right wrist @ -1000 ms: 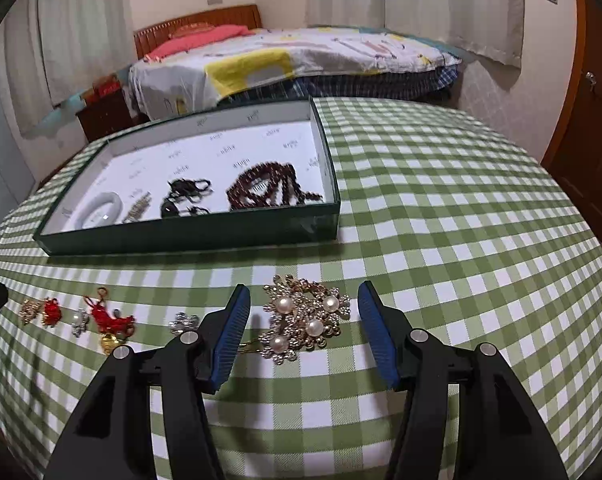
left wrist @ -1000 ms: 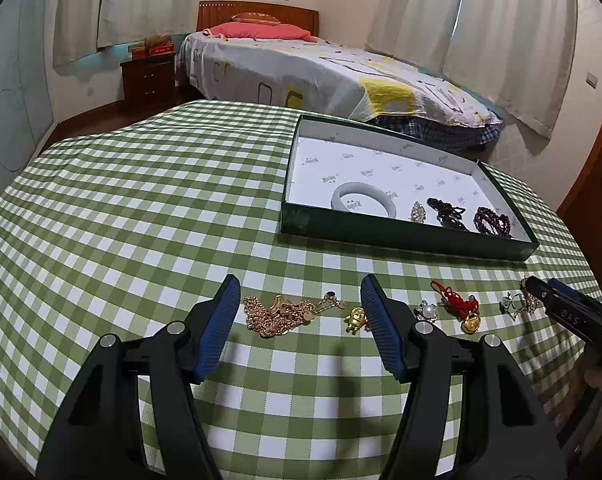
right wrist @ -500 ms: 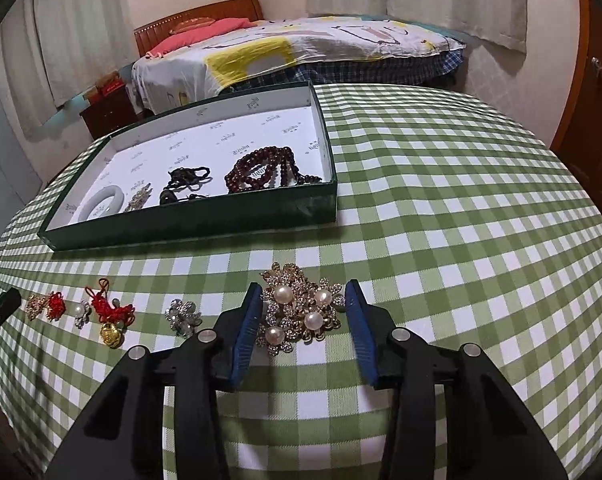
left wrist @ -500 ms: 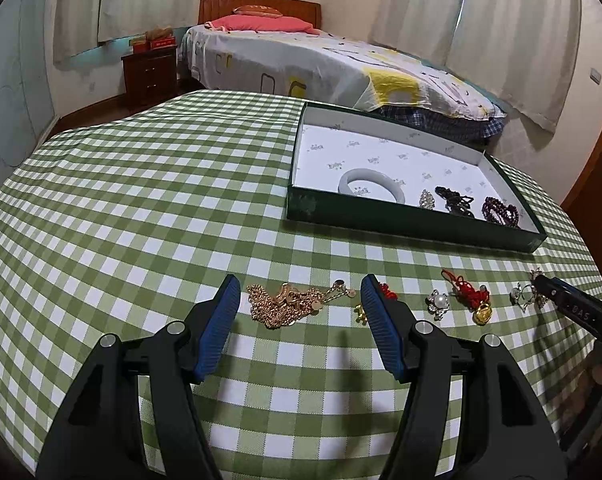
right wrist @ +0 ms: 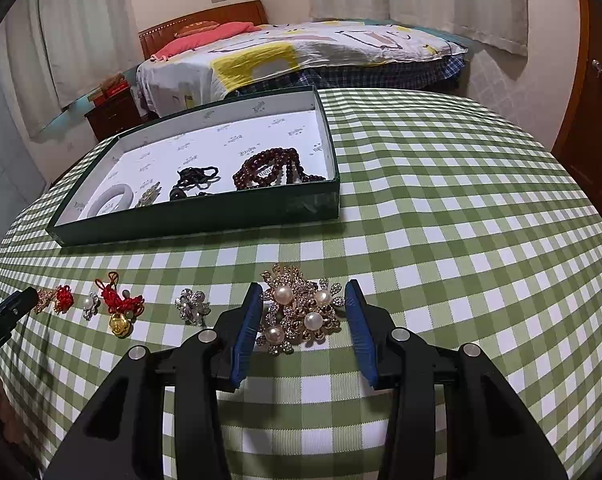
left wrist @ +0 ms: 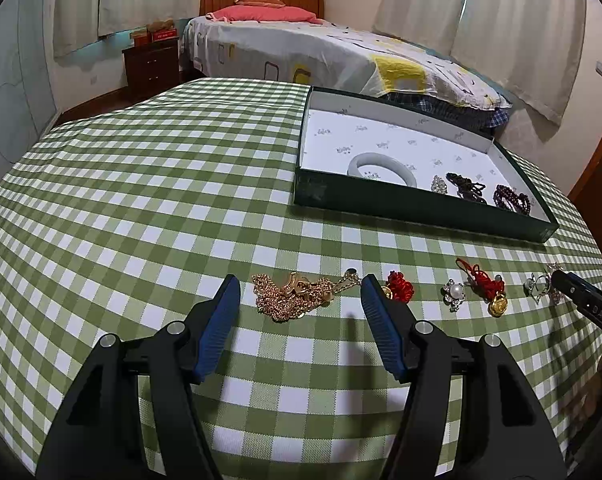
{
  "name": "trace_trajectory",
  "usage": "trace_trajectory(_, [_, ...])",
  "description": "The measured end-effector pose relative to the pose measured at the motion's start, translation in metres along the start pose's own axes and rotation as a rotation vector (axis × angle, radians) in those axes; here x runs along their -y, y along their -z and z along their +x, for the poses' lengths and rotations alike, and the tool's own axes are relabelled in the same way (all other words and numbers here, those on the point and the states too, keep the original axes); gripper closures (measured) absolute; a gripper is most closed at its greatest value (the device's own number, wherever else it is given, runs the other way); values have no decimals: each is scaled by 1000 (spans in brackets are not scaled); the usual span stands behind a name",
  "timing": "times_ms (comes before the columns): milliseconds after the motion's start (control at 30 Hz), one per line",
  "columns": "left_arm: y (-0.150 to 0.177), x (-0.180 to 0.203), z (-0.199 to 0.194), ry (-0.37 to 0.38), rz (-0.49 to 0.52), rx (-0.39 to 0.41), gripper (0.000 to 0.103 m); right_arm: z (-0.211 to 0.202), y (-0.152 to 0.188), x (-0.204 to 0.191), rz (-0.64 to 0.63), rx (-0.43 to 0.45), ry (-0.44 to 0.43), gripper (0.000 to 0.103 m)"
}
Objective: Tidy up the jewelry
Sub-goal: 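Grasp the gold chain with the left tool while the right tool approaches the pearl flower brooch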
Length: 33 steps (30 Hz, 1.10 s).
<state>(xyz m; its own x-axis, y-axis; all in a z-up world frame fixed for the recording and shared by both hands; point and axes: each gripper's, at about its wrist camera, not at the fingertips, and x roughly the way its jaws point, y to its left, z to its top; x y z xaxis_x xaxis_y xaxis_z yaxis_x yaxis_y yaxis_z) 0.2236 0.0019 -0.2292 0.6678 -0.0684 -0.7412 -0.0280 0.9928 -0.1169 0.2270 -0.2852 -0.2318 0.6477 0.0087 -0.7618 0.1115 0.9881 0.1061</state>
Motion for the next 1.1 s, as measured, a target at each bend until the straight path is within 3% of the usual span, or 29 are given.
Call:
trace_trajectory(367, [-7,-6,17,5,-6,-60,43,1,0,-2,-3,-6,-18,61])
trace_trajectory(633, [-5,-4,16,18,41,-63,78,3,0,-3,1,-9,-26,61])
trace_trajectory(1100, [-1,-6,3,77,43,-22,88,0,2,-5,-3,9,-41,61])
